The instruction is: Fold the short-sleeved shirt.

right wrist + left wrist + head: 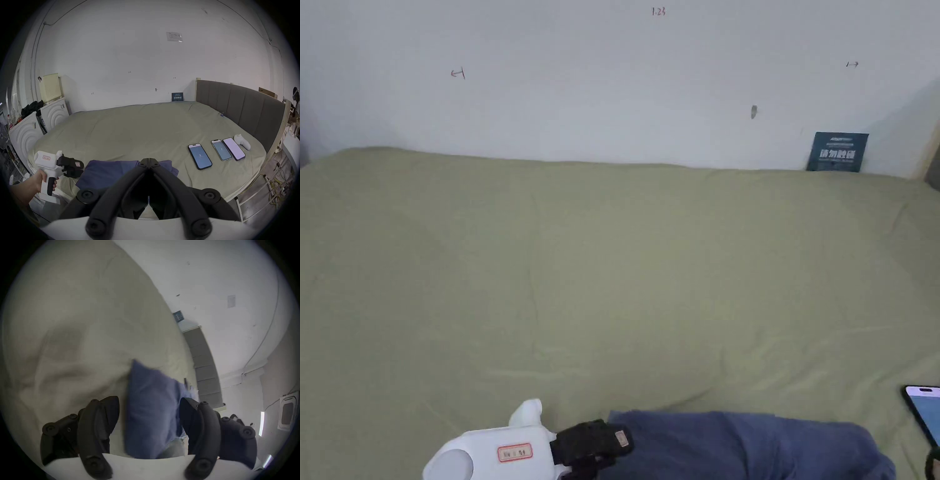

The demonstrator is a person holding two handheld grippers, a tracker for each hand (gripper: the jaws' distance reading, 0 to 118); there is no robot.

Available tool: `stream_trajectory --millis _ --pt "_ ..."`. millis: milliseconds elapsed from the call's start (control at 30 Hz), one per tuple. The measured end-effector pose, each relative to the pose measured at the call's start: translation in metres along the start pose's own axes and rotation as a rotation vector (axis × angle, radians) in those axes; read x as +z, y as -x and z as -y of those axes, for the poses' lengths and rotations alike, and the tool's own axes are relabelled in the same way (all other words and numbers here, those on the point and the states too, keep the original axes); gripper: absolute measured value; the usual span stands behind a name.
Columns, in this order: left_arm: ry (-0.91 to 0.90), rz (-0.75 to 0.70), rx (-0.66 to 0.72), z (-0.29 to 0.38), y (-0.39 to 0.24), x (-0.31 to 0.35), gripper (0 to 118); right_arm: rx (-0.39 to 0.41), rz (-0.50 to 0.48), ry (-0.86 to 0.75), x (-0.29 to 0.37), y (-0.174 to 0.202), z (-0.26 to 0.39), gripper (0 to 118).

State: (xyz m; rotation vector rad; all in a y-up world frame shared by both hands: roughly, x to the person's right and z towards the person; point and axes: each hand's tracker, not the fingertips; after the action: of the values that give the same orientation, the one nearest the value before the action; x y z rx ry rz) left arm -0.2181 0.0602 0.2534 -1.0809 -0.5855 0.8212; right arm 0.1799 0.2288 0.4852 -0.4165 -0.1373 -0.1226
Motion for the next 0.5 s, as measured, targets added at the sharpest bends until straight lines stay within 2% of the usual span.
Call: stream_trajectory --millis 33,100,200,233,267,300,367,400,433,500 --pt "0.028 -0.028 -0.008 0.001 0.001 -0.005 82 0.001 -0.002 -0.001 0.001 0.001 0.0 0" --pt "-0.002 0.07 -0.038 0.006 -0.001 -0.009 82 0.01 -0.007 -0.002 0.003 0.002 -0.001 0" --pt "0.063 0.134 0.035 0.008 -0.005 -0.032 81 0.015 -0.007 0.0 0.003 0.003 -0.001 0" --pt "0.078 0.144 0.053 0.01 -0.007 -0.037 69 0.012 -0.008 0.002 0.002 0.003 0.0 0" --pt "0.083 0.148 0.058 0.009 -0.009 -0.042 36 0.008 -0.01 0.008 0.001 0.004 0.0 0" --pt "0.075 0.102 0.059 0.012 -0.009 -0.044 14 0.004 -0.006 0.013 0.001 0.004 0.0 0" --pt "0.054 0.04 0.077 0.017 -0.003 -0.039 14 -0.005 -0.003 0.016 0.002 0.004 0.0 0" --pt "0.044 0.131 0.12 0.018 0.0 -0.034 14 -0.008 -0.004 0.01 0.004 0.004 -0.001 0" --pt "0.016 0.159 0.131 0.02 0.002 -0.027 14 -0.009 -0.005 0.006 0.005 0.003 -0.001 0" --pt "-0.034 0.11 0.123 0.019 0.002 -0.012 14 0.0 0.002 0.003 0.006 0.003 -0.003 0"
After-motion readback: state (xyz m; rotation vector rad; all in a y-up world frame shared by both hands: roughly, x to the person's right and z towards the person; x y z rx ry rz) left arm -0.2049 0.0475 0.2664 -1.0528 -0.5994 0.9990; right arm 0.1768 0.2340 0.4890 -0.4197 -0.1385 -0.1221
